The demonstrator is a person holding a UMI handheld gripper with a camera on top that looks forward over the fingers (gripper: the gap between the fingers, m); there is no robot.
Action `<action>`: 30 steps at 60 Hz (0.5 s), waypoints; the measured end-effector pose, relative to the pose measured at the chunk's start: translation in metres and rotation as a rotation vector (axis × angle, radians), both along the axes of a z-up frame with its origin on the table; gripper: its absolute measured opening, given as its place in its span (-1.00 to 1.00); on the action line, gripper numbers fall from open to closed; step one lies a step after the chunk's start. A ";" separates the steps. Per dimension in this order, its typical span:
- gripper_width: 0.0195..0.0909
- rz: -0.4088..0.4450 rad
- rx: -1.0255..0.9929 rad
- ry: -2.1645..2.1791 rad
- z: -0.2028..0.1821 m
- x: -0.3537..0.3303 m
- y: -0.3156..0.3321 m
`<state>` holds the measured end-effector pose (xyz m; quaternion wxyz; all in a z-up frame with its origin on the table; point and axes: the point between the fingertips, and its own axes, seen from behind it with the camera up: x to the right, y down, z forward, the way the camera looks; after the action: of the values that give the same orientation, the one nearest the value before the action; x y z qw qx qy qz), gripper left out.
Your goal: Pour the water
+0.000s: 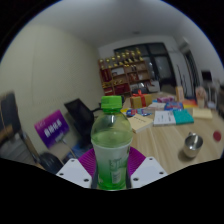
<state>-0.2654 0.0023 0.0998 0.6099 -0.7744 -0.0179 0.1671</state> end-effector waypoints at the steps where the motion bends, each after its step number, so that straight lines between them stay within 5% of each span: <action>1: -0.48 -0.004 -0.010 0.051 0.006 0.002 0.002; 20: -0.48 -0.119 -0.328 1.448 0.071 0.089 0.014; 30: -0.47 -0.112 -0.428 1.797 0.036 0.126 0.006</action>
<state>-0.1393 0.0083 0.1355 0.2459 -0.4498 0.5305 0.6751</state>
